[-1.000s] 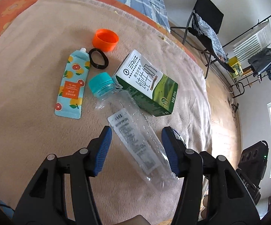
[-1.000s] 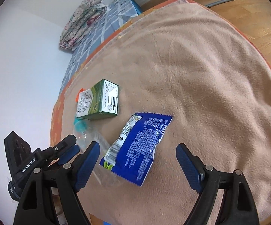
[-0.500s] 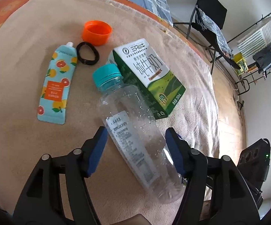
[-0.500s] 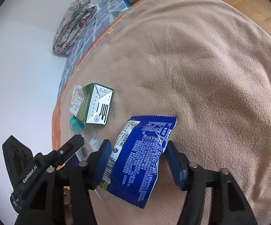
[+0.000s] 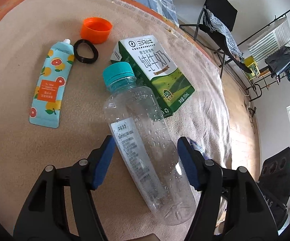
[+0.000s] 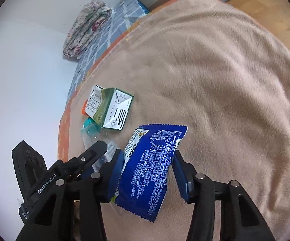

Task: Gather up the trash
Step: 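Grasp the clear plastic bottle with the left gripper while the right grasps the blue wrapper, then carry the bottle and blue wrapper over the blue basket with both grippers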

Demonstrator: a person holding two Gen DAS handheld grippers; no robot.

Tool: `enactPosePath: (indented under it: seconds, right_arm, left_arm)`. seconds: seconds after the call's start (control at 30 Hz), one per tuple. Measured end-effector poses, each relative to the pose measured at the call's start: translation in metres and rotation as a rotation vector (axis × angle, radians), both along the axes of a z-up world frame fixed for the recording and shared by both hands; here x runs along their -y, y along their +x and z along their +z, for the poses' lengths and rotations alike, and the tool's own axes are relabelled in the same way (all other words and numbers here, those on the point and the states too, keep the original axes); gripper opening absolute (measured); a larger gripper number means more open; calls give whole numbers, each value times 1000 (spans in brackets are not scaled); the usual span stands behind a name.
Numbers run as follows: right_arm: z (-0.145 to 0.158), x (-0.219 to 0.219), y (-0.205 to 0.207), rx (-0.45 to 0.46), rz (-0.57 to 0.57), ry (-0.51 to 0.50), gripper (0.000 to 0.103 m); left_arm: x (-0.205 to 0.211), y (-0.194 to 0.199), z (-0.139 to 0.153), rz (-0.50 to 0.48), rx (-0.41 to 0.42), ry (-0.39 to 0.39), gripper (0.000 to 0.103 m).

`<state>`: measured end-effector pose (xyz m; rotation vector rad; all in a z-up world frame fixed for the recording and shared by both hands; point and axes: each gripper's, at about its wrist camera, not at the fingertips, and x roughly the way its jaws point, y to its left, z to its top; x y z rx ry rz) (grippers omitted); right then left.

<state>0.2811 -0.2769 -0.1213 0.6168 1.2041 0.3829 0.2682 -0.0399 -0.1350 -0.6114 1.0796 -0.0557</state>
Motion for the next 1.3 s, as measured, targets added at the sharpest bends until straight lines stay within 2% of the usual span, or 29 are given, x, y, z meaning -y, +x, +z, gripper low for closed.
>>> enactPosePath:
  seconds: [0.13,0.27,0.5,0.77,1.03,1.3]
  right_arm:
    - [8,7,-2,23,2,-24,50]
    - [22,8,-11,71,48,-71,50]
    - [59,-6,-46,209,180,-153,50]
    - [94,-29,-106,336,362,-192,50]
    - [94,-50,-171,378,513,-209,50]
    - [77,-64,-224,381,632,-242,50]
  left_arm:
    - [-8,-6,8,-8,10,1,66]
    - [-15,-20,26,-33,51,37,66]
    - [-36,-56,62,-54,126,87,65]
    - [-53,-115,88,-94,180,149,66]
    - [-54,-172,92,-143,187,185,65]
    - [-44,-220,76,-185,160,210,66]
